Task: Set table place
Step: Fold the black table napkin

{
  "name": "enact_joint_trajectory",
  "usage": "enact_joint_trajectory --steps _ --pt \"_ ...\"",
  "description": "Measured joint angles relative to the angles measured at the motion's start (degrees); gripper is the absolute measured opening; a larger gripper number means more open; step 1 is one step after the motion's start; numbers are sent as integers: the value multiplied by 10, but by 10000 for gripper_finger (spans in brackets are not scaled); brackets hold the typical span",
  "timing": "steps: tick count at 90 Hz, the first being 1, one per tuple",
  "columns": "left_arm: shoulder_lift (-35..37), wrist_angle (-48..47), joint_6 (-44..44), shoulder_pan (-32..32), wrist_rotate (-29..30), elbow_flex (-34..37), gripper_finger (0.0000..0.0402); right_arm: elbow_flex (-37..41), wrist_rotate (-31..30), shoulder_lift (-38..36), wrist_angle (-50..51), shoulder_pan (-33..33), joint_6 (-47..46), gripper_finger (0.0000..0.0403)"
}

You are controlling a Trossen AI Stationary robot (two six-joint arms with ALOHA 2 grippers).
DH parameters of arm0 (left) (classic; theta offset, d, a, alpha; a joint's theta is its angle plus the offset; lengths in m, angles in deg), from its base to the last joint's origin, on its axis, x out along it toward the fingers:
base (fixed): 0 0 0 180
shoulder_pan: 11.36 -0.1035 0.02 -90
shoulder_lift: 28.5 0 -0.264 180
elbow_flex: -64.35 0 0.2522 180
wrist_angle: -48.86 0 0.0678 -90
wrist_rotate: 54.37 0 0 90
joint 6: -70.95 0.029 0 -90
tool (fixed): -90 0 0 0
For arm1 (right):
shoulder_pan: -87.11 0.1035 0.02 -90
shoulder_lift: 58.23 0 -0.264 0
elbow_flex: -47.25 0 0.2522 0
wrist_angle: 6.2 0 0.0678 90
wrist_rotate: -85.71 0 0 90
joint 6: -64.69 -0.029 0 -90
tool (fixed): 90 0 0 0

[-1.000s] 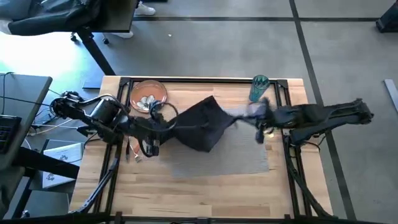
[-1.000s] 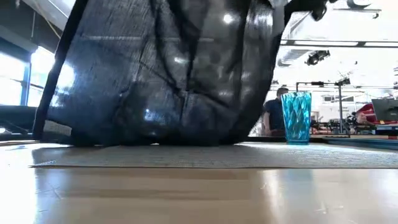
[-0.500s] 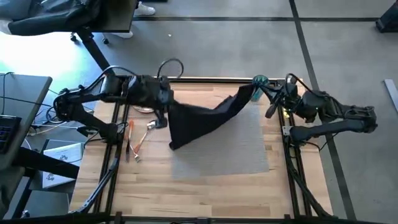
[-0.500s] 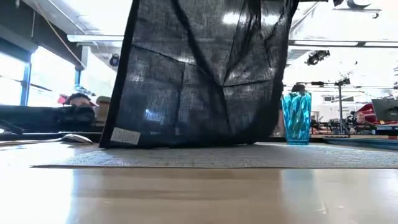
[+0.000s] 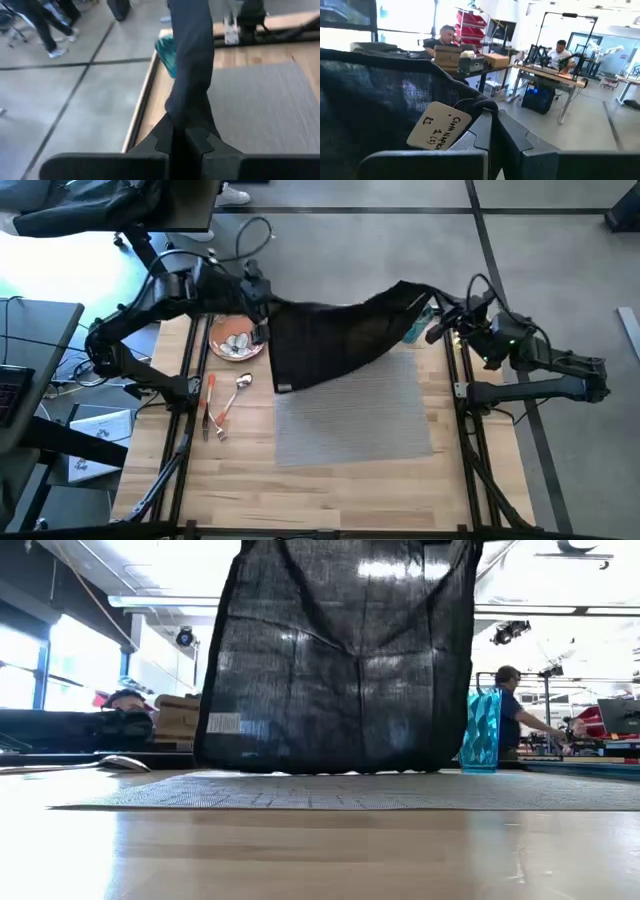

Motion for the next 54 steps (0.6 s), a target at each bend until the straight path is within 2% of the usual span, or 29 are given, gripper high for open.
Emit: enact_joint_trajectory --steps 7,20,34,44,54 --pt "3 -22 -11 11 -1 -19 0 -34 15 12 67 16 -24 0" --pt "3 -116 -44 41 -2 -28 0 -89 33 40 220 58 -86 0" --pt "3 -174 -113 104 -2 -21 0 -134 152 63 344 135 -172 0" --pt "3 -201 -169 167 1 -4 0 -138 190 79 426 193 -263 0" --pt "4 -203 -231 238 11 33 0 -118 230 90 451 253 -347 0"
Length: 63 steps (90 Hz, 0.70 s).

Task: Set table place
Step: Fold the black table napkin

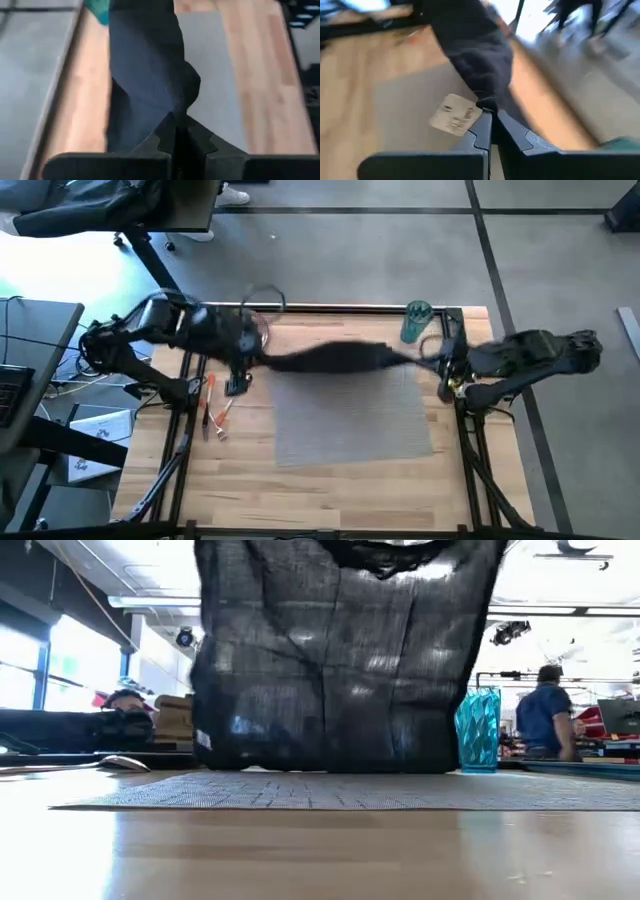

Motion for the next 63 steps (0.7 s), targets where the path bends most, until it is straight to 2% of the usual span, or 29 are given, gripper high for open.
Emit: enact_joint_trajectory --steps 10,23,34,48,63 --pt "-1 7 -66 62 6 57 0 26 28 21 -5 57 -76 0" --pt "-1 70 -148 146 34 151 0 76 46 63 -34 133 -167 0" --pt "-1 154 -207 206 30 238 0 137 56 106 -107 184 -228 0" --pt "-1 268 -300 271 15 340 0 208 70 173 -261 239 -276 0" --pt "-1 359 -365 323 17 422 0 212 76 262 -314 295 -324 0"
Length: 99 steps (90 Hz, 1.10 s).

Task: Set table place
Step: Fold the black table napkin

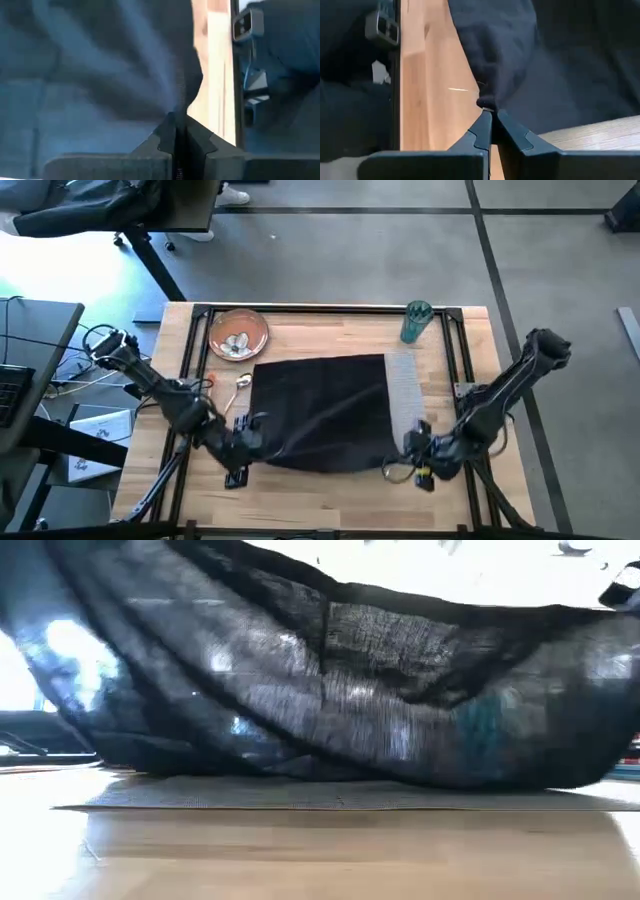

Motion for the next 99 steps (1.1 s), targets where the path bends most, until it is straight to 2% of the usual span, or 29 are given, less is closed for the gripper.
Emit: enact_joint_trajectory --steps 14,31,46,65,82,89,99 --pt "-2 54 -50 26 -2 47 0 -18 0 63 -5 24 -22 0" --pt "-12 98 -84 46 -17 87 8 -20 19 115 -23 18 -10 0" --pt "-43 117 -105 66 -34 94 53 -20 40 138 -47 19 -12 0" --pt "-89 126 -100 77 -99 94 123 -20 45 143 -47 19 -22 0" --pt "-108 169 -94 78 -149 94 150 -20 49 142 -48 14 -22 0" --pt "-108 205 -92 81 -140 94 151 -20 50 142 -47 13 -22 0" --pt "-113 245 -64 92 -92 94 147 -20 50 142 -47 11 -22 0"
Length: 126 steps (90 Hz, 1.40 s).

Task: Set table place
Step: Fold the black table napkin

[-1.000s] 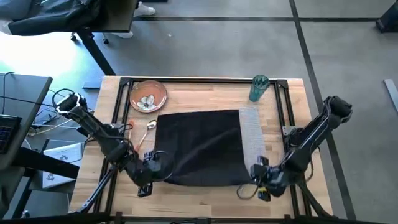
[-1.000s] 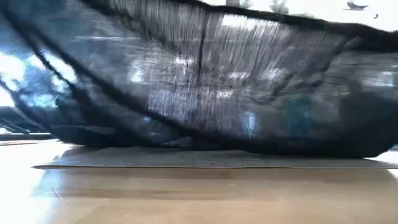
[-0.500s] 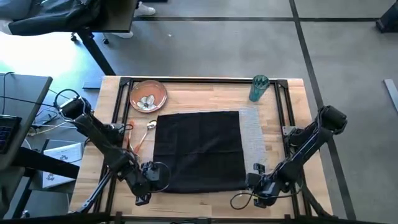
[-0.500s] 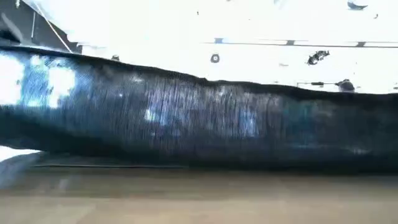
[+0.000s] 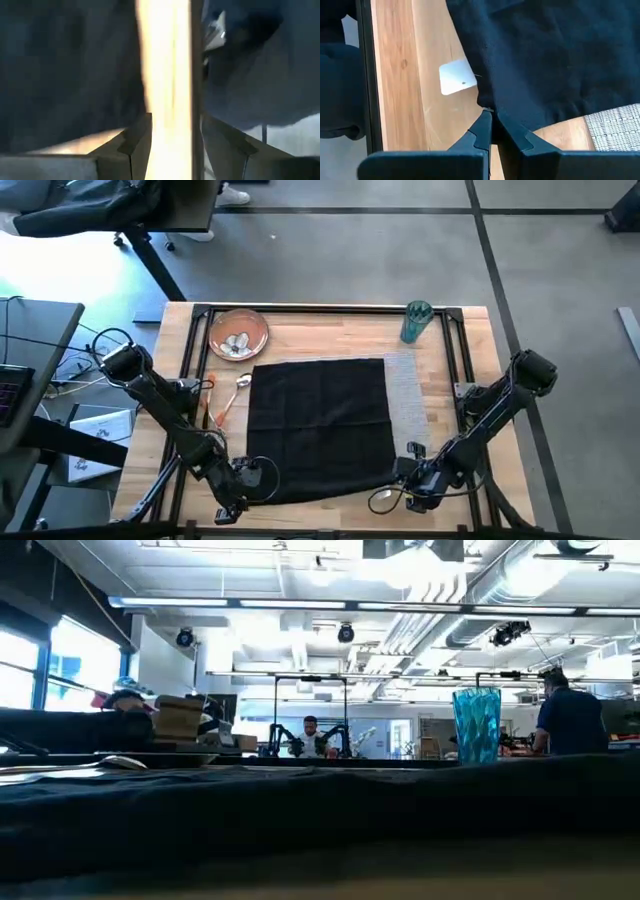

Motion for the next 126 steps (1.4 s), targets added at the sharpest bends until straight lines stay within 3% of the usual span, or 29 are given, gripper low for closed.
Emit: enact_joint_trajectory --steps 9,31,45,89,101,126 --pt "-21 -4 3 15 30 0 141 0 -1 0 0 -5 0 0" --pt "-93 -32 -14 36 32 0 134 0 -13 0 2 -7 0 0" --pt "-122 10 -23 35 37 -3 134 0 -15 0 3 -7 0 0" --pt "-82 -33 -28 35 61 -16 133 0 -4 0 16 -9 -2 0" --pt "-98 -31 -9 35 91 -11 133 0 -4 0 16 -9 -6 0" --pt "-143 26 44 36 73 -13 133 0 -4 0 22 -9 -21 0"
